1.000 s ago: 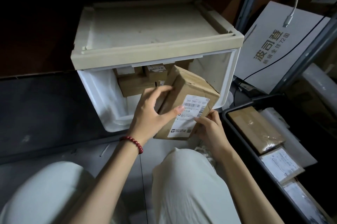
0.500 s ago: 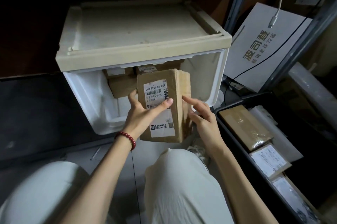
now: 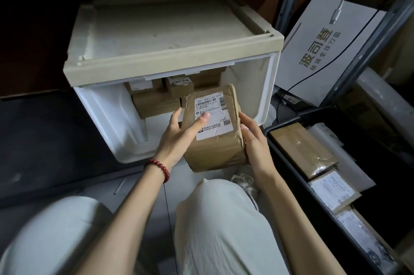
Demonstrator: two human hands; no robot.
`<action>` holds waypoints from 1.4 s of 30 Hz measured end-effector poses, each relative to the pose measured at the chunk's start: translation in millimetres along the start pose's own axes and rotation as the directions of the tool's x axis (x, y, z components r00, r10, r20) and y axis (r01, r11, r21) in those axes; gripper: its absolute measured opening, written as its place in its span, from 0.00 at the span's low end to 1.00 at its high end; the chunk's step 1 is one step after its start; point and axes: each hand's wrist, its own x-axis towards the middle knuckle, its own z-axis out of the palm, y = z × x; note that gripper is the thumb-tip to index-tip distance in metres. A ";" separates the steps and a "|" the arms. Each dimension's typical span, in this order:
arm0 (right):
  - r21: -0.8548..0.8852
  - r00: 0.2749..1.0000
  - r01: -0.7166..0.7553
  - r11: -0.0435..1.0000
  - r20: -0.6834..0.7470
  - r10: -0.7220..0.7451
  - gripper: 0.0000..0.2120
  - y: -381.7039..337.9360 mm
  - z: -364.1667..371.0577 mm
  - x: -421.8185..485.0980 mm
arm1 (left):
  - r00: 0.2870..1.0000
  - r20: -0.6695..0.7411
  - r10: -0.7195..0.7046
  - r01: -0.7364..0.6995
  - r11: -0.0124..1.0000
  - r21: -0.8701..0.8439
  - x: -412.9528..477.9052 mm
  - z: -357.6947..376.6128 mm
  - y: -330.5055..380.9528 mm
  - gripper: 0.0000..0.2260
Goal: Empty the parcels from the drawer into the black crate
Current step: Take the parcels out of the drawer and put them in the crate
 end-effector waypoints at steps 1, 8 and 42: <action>0.026 0.999 -0.031 0.999 -0.025 0.032 0.13 1.0 -0.1 0.5 | 1.000 -0.018 -0.006 0.006 1.000 -0.001 -0.2 -0.5 0.6 0.45; 0.178 0.979 -0.166 0.970 -0.087 0.183 0.11 -1.6 -5.2 1.5 | 0.995 -0.084 0.048 -0.061 0.985 -0.160 -0.9 -3.8 10.0 0.29; 0.218 0.970 -0.215 0.952 -0.064 0.233 0.25 0.1 -5.2 -1.0 | 0.988 0.008 0.151 -0.151 0.987 0.062 2.1 3.1 7.2 0.33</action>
